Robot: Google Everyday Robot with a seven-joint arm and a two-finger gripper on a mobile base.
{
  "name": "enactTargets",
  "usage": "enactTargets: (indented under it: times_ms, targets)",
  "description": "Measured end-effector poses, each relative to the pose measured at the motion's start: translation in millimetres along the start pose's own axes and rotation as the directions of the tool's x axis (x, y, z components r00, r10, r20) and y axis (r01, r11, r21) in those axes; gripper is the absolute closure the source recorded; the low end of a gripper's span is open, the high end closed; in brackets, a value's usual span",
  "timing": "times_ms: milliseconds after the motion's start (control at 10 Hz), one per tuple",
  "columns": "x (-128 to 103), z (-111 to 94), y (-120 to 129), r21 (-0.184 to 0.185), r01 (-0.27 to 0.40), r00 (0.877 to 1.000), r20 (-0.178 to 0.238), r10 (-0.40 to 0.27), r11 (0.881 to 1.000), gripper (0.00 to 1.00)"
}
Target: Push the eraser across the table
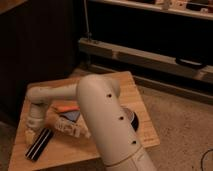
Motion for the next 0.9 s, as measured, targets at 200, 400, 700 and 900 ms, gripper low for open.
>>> enactTargets:
  times_ms: [200, 400, 700, 900]
  targets:
    - [-2.0, -1.5, -0.8, 0.005, -0.002, 1.0, 0.013, 0.002, 1.0, 0.98]
    - [-11.9, -4.5, -4.3, 0.01, -0.013, 0.999, 0.053, 0.013, 1.0, 0.98]
    - [-18.4, -6.7, -6.5, 0.006, -0.036, 0.995, 0.089, 0.035, 0.999, 0.98]
    - [-16.9, -6.5, -9.6, 0.013, -0.049, 0.995, 0.087, 0.047, 0.999, 0.98]
